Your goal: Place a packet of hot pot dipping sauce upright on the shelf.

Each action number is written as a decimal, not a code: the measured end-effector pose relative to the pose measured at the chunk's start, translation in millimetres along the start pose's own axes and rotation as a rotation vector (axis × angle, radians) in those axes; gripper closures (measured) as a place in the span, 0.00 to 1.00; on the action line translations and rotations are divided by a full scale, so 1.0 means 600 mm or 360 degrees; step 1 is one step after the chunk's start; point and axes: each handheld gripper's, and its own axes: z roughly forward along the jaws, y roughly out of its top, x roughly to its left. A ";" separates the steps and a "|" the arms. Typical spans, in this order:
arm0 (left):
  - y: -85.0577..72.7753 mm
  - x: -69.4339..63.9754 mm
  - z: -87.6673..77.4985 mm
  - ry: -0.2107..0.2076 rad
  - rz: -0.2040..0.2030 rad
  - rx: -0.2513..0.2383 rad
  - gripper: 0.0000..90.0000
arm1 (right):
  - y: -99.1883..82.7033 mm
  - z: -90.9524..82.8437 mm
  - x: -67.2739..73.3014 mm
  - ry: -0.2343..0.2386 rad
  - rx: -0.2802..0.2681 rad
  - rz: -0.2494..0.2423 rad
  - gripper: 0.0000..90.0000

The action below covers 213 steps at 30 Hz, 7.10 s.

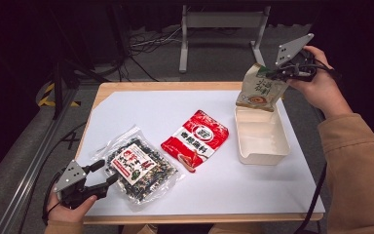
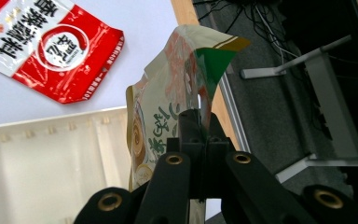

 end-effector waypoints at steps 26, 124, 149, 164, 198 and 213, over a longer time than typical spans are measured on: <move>-0.009 0.000 -0.011 0.0032 -0.0039 0.0010 0.37 | -0.024 0.076 -0.024 -0.0032 0.0067 -0.0006 1.00; 0.032 0.005 0.064 -0.0154 0.0040 -0.0013 0.36 | -0.057 0.003 0.069 -0.0188 -0.0269 0.0752 0.47; 0.034 0.003 0.069 -0.0166 0.0058 0.0006 0.36 | 0.006 0.045 0.143 0.0233 -0.0364 0.1185 0.57; 0.031 0.002 0.062 -0.0144 0.0064 0.0008 0.36 | 0.032 0.089 0.158 0.0279 -0.0357 0.1211 0.54; 0.006 0.003 0.020 -0.0036 0.0009 0.0019 0.36 | 0.057 0.246 0.183 0.0339 -0.0075 0.1240 0.51; 0.006 0.004 0.021 -0.0039 0.0015 0.0020 0.36 | 0.035 0.299 0.191 0.0319 0.0075 0.1296 0.46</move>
